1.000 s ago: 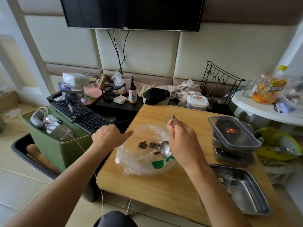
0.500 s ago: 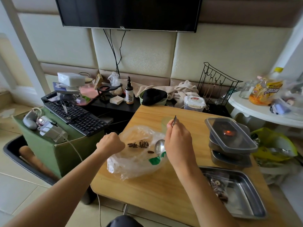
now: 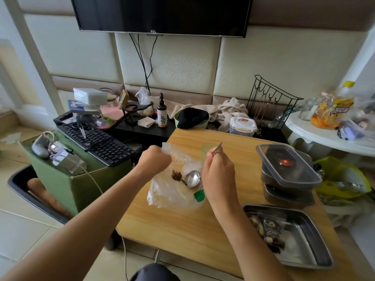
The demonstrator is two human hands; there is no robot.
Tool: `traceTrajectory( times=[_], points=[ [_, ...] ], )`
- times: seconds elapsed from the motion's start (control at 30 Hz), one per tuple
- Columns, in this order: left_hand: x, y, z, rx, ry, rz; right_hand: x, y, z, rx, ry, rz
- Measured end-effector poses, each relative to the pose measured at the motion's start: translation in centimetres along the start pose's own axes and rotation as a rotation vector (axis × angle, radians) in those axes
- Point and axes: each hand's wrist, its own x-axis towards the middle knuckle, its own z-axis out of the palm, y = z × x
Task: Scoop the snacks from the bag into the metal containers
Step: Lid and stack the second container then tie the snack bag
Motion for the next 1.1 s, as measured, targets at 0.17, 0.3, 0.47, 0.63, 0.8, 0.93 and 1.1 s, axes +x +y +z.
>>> traceTrajectory(
  times=[0.17, 0.3, 0.47, 0.63, 0.8, 0.93, 1.1],
  points=[
    [-0.3, 1.8, -0.2, -0.071, 0.011, 0.077, 0.0, 0.1, 0.0, 0.026, 0.014, 0.027],
    [-1.1, 2.8, -0.4, -0.079, -0.038, 0.142, 0.0, 1.2, 0.8, 0.098, 0.031, 0.128],
    [-2.8, 4.0, -0.7, 0.002, -0.105, 0.251, 0.1, 3.0, 0.6, 0.342, -0.013, 0.515],
    [-4.1, 3.4, -1.6, 0.071, -0.163, 0.312, 0.1, 4.5, 0.5, 0.703, 0.065, 0.989],
    [-6.0, 2.9, -2.5, -0.036, -0.274, 0.443, -0.1, 4.8, 0.5, 0.819, 0.118, 1.116],
    [-5.7, 1.8, -2.5, -0.039, -0.215, 0.389, -0.2, 4.7, 0.4, 0.816, 0.12, 1.123],
    [-3.1, -1.5, -3.1, 0.381, 0.024, -0.025, -0.3, 4.5, 0.2, 0.77, 0.12, 1.071]
  ],
)
